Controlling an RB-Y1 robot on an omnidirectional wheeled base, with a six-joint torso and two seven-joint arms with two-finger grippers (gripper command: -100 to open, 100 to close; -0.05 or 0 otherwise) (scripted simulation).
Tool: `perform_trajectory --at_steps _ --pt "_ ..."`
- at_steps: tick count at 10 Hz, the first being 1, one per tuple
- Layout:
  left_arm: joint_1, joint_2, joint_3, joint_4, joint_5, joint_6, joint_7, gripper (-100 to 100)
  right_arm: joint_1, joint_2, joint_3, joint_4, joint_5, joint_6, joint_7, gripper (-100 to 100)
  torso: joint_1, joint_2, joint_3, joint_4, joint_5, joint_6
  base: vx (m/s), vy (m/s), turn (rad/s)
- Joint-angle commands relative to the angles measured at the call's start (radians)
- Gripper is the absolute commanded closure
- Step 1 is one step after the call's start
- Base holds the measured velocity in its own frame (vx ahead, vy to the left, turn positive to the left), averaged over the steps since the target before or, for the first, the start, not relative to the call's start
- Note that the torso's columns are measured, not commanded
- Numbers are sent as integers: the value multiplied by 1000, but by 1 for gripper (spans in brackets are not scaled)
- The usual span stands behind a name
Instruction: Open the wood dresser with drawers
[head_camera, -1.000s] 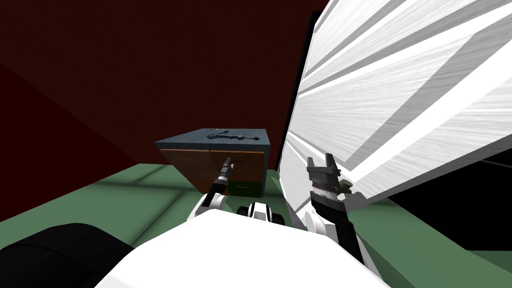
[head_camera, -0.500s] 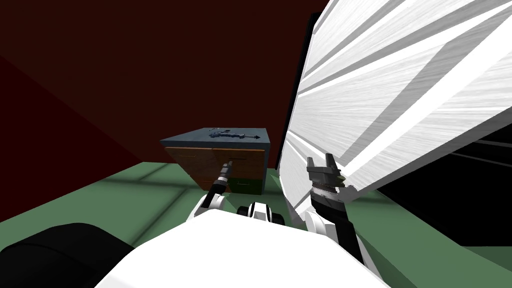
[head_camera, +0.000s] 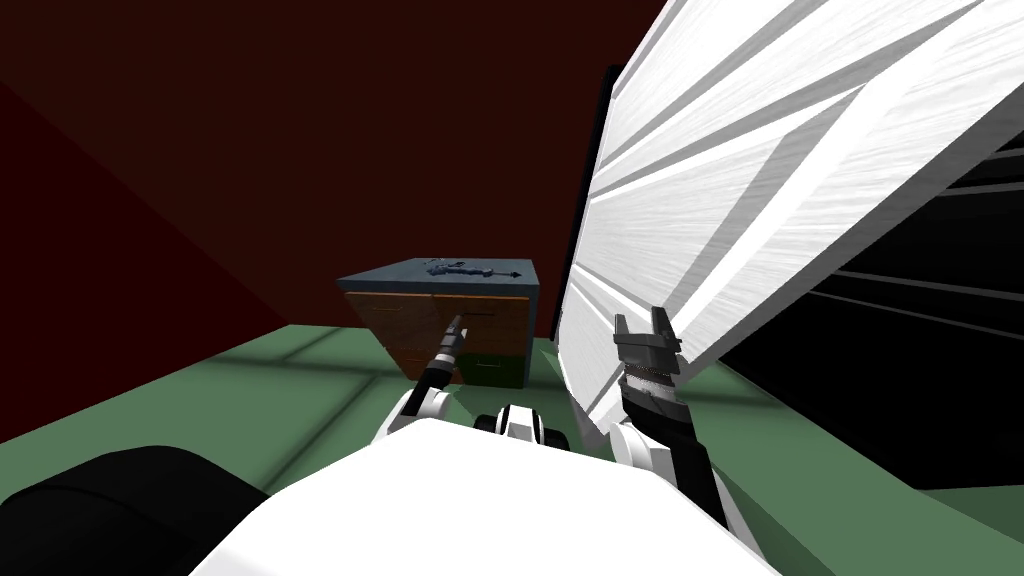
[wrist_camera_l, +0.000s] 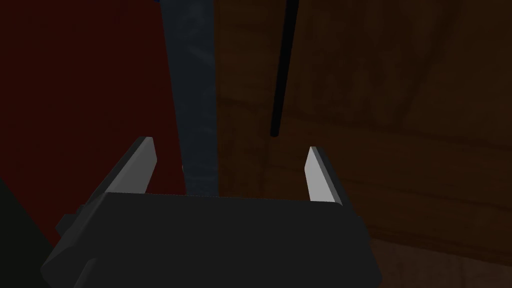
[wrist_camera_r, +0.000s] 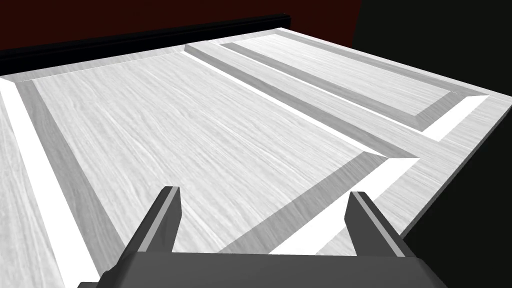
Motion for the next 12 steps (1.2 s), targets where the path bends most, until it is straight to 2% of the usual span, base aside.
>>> perform_trajectory --at_steps 1,2,5,6,7,8,9,10,12 --pt "-19 -6 6 33 2 -5 0 -100 0 0 0 0 0 0 0 0 0 6 4 2 0 0 178 -1 -9" --pt "-28 -9 9 47 3 -6 0 -100 0 0 0 0 0 0 0 0 -1 11 7 3 0 0 207 -17 -11" --pt "-14 -5 12 -3 6 27 2 -100 0 0 0 0 0 0 0 0 0 18 12 6 0 0 111 3 -10" --pt "-16 -5 11 8 5 17 2 -100 0 0 0 0 0 0 0 0 1 14 9 4 0 0 61 9 1" --pt "-24 -8 8 37 2 -3 0 100 0 0 0 0 0 0 0 0 0 15 9 4 0 0 -75 -15 24" --pt "-20 -8 9 19 3 12 0 100 -1 0 0 0 0 0 0 0 -1 19 12 5 0 0 -49 -11 2" --pt "-24 -13 4 36 1 -17 -3 -100 -1 0 0 0 0 0 0 0 -1 16 10 6 -1 0 -59 -80 17" --pt "-22 -10 7 31 3 -1 0 -100 -1 0 0 0 0 0 0 0 -6 16 10 5 -2 0 -39 -53 11" --pt "-13 -7 11 -11 7 30 3 -100 0 0 0 0 0 0 0 0 2 7 5 2 0 0 102 3 -14"
